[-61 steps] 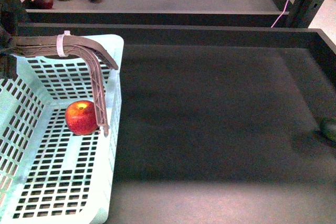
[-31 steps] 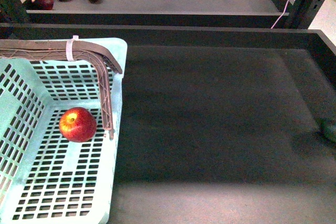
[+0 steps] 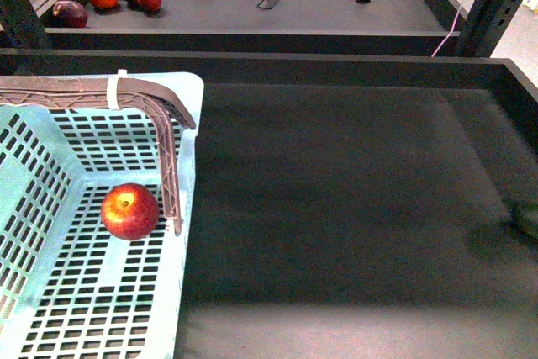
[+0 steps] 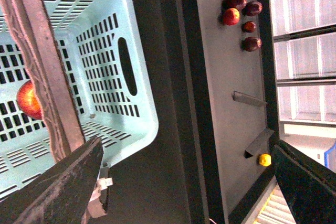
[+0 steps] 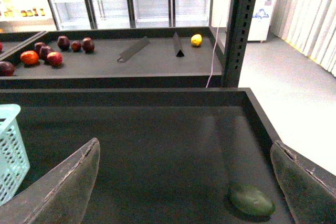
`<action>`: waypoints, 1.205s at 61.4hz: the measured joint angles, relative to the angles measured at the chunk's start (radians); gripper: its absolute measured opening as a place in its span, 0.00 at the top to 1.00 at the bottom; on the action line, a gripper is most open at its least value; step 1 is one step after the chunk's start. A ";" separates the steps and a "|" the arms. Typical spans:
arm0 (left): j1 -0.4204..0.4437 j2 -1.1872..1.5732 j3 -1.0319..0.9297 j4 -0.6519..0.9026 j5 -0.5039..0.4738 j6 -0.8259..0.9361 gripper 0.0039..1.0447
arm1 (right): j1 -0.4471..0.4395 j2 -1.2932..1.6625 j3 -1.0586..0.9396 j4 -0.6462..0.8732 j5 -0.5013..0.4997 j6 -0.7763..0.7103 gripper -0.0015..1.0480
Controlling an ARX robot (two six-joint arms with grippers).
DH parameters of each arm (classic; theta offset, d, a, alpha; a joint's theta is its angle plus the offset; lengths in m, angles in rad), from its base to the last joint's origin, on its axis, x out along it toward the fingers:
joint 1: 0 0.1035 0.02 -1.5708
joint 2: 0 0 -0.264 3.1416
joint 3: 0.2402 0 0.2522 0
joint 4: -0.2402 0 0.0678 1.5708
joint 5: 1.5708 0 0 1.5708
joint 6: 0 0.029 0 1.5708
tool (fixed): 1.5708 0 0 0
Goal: Pick apple with right arm and hold basket with left
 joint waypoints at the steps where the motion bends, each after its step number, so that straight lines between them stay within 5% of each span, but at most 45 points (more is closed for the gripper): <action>1: -0.001 -0.002 0.000 0.000 0.000 0.000 0.06 | 0.000 0.000 0.000 0.000 0.000 0.000 0.08; 6: 0.000 -0.012 -0.010 0.026 0.012 0.028 0.07 | 0.000 0.000 0.000 0.000 0.000 0.000 0.08; 11: 0.041 -0.090 -0.226 0.498 0.217 0.439 0.22 | 0.000 0.000 0.000 0.000 0.000 0.000 0.08; 17: 0.096 -0.201 -0.491 0.938 0.318 1.028 0.43 | 0.000 0.000 0.000 0.000 0.001 0.000 0.08; 23: 0.146 -0.288 -0.630 1.063 0.356 1.410 0.62 | 0.000 0.000 0.000 0.000 0.001 0.000 0.08; 27: 0.173 -0.331 -0.701 1.080 0.383 1.512 0.73 | 0.000 0.000 0.000 0.000 0.000 0.000 0.08; 36: 0.218 -0.416 -0.818 1.094 0.434 1.590 0.98 | 0.000 0.000 0.000 0.000 0.001 0.000 0.08; 74: 0.394 -0.819 -1.067 0.945 0.604 1.622 0.97 | 0.000 0.000 0.000 0.000 0.000 0.000 0.08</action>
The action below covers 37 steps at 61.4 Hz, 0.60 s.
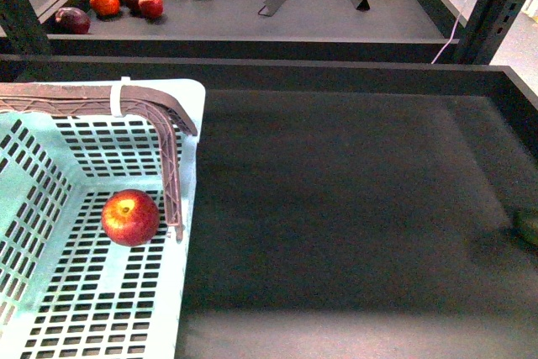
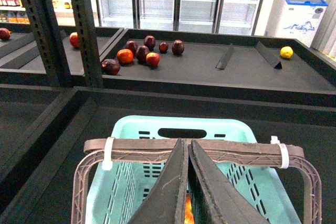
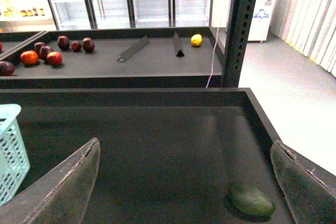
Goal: Pick apple with right arm and hold basket with left
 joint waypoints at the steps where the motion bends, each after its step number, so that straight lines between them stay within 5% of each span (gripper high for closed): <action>1: 0.000 -0.005 -0.002 -0.004 0.000 0.000 0.97 | 0.000 0.000 0.000 0.000 0.000 0.000 0.08; 37: 0.001 -0.315 -0.051 -0.240 0.000 0.001 0.97 | 0.000 0.000 0.000 0.000 0.000 0.000 0.08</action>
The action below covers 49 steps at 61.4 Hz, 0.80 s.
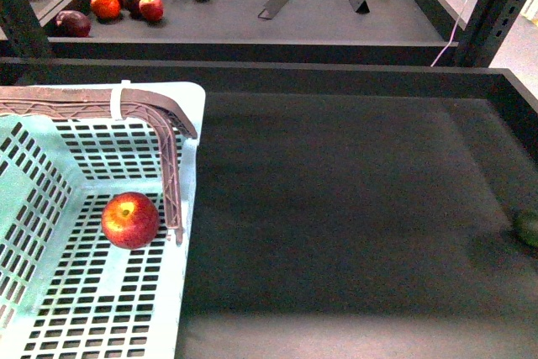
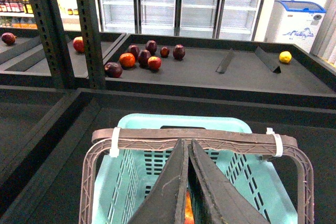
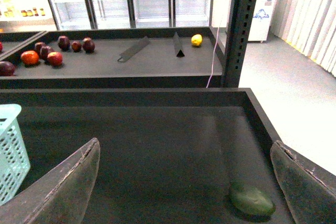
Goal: Pick apple with right arm and hold basket with left
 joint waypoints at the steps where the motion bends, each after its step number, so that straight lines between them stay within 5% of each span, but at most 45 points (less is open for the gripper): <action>1: 0.000 -0.007 0.000 -0.008 0.000 0.000 0.97 | 0.000 0.000 0.000 0.000 0.000 0.000 0.08; 49: 0.000 -0.325 0.000 -0.332 0.000 0.000 0.97 | 0.000 0.000 0.000 0.000 0.000 0.000 0.08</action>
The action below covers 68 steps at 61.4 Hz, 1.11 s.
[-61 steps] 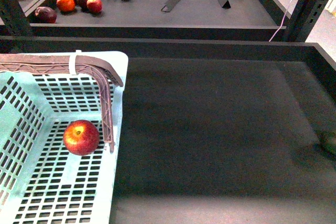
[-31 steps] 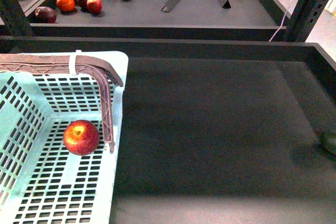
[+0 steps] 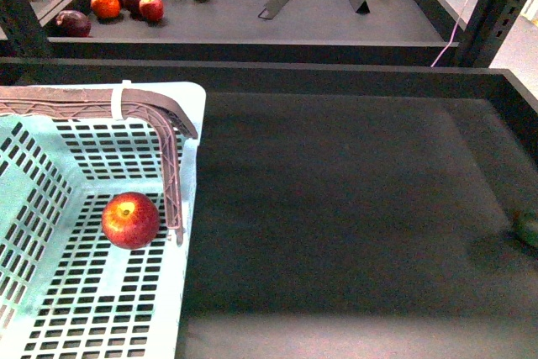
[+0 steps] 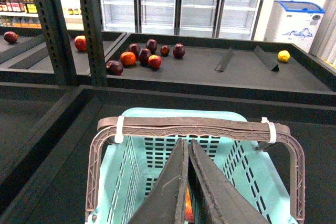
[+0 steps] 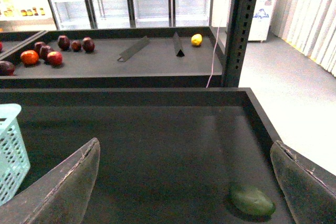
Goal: Pick apple with right arm and hold basket with left
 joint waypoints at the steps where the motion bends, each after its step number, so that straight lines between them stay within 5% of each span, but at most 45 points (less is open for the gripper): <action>1: 0.000 0.000 0.000 0.000 0.000 0.000 0.97 | 0.000 0.000 0.000 0.000 0.000 0.000 0.08; 30: 0.000 0.000 0.000 0.000 0.000 0.000 0.97 | 0.000 0.000 0.000 0.000 0.000 0.000 0.08; 51: 0.000 0.000 0.000 0.000 0.000 0.000 0.06 | 0.000 0.000 0.000 0.000 0.000 0.000 0.08; 68: 0.000 0.000 0.000 0.000 0.000 0.002 0.06 | 0.000 0.000 0.000 0.000 0.000 0.000 0.08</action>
